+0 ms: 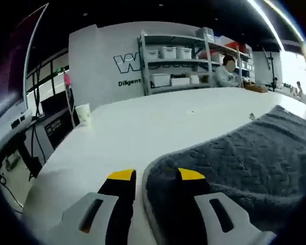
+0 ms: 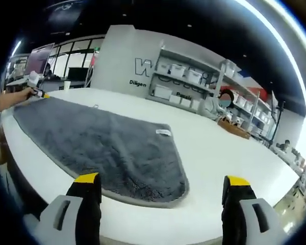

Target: Open the folded towel by lifting each exposed corner and separating the folded layers until the towel lies flat within the target outline without major curled edges

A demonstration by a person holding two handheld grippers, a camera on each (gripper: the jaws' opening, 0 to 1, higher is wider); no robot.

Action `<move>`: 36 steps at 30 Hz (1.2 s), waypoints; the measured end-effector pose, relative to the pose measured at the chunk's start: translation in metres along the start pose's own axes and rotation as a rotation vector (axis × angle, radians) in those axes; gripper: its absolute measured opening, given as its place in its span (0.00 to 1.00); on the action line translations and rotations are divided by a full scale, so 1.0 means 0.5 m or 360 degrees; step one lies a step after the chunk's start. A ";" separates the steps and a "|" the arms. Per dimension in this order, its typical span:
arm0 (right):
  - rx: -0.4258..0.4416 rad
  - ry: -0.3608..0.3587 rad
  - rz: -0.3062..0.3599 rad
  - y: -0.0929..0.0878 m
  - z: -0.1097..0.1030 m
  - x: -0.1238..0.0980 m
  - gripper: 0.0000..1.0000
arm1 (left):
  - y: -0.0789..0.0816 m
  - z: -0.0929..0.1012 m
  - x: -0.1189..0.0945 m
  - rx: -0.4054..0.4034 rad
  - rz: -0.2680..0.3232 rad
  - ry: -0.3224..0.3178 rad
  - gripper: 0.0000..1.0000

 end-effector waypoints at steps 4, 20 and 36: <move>-0.0007 -0.0005 0.0013 0.007 -0.004 0.000 0.99 | 0.024 0.049 -0.053 0.0102 0.0066 -0.0116 0.48; -0.0045 0.0041 0.0034 0.032 -0.028 0.002 0.99 | -0.025 0.184 -0.257 0.0157 0.0100 -0.0404 1.00; -0.0082 0.0084 0.0018 0.039 -0.045 0.006 0.99 | -0.157 0.237 -0.338 -0.0158 -0.0074 -0.0469 0.98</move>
Point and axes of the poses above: the point that each gripper's makers call its tool centre point, and the gripper's own axes: x roughly forward along the fingers, z roughly to its right, y roughly out of its top, the point moved 2 cm from there along -x, roughly backward along the fingers, and after that the axes turned 14 degrees about -x, right-handed, at the moved point
